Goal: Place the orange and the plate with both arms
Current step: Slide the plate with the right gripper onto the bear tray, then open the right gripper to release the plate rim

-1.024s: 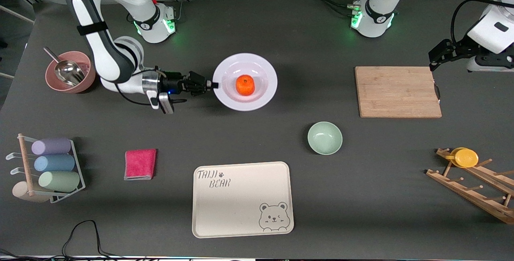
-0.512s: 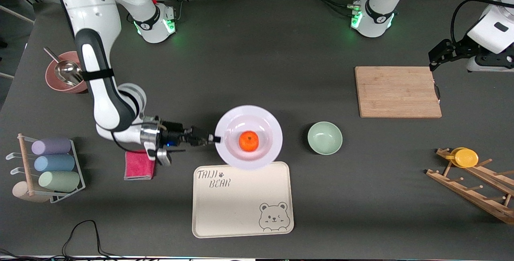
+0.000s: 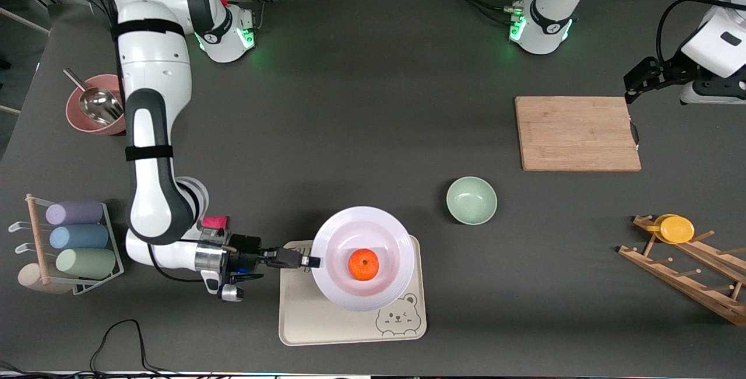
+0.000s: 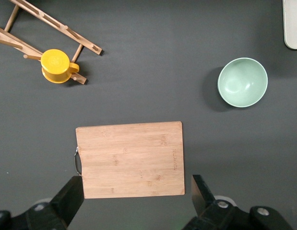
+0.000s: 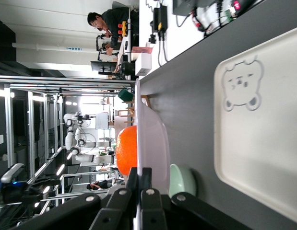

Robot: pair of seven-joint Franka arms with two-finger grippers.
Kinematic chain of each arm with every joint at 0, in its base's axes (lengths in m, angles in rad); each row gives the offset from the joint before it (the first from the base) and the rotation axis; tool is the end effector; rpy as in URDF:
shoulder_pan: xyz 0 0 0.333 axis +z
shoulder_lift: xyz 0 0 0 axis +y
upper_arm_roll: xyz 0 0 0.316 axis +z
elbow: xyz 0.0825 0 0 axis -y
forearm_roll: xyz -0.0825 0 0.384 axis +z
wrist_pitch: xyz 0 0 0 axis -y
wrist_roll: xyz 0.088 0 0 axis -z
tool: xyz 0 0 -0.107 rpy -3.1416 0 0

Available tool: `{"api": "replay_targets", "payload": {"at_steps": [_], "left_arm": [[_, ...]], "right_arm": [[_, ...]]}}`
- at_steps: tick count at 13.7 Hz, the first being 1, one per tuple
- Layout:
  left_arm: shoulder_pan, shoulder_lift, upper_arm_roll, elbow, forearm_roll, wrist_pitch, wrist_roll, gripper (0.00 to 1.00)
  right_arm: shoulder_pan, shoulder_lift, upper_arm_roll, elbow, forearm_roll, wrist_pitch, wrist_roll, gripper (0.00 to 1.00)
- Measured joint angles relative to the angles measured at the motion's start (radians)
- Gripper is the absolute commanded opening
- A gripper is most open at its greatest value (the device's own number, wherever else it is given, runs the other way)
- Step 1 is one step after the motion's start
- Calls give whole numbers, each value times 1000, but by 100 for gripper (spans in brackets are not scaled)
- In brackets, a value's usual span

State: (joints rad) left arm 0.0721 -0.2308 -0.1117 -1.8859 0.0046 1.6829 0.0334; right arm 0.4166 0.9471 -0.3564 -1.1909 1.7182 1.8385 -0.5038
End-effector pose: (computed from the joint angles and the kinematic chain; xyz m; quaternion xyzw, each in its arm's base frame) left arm 0.4884 -0.0244 0.6041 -0.9992 0.0354 -0.0132 0.0150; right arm 0.7479 0.2177 0.2665 -0.8003 0.0308 -0.0460 0.5970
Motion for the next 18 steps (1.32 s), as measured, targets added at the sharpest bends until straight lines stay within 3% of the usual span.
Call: {"api": "replay_targets", "payload": {"at_steps": [8, 18], "left_arm": [[0, 13, 4, -3, 2, -2, -7, 100], [0, 50, 4, -2, 36, -11, 6, 100]], "right_arm": [[-12, 198, -1, 67, 110, 20, -163, 0], [-18, 265, -1, 69, 129, 31, -308, 0]]}}
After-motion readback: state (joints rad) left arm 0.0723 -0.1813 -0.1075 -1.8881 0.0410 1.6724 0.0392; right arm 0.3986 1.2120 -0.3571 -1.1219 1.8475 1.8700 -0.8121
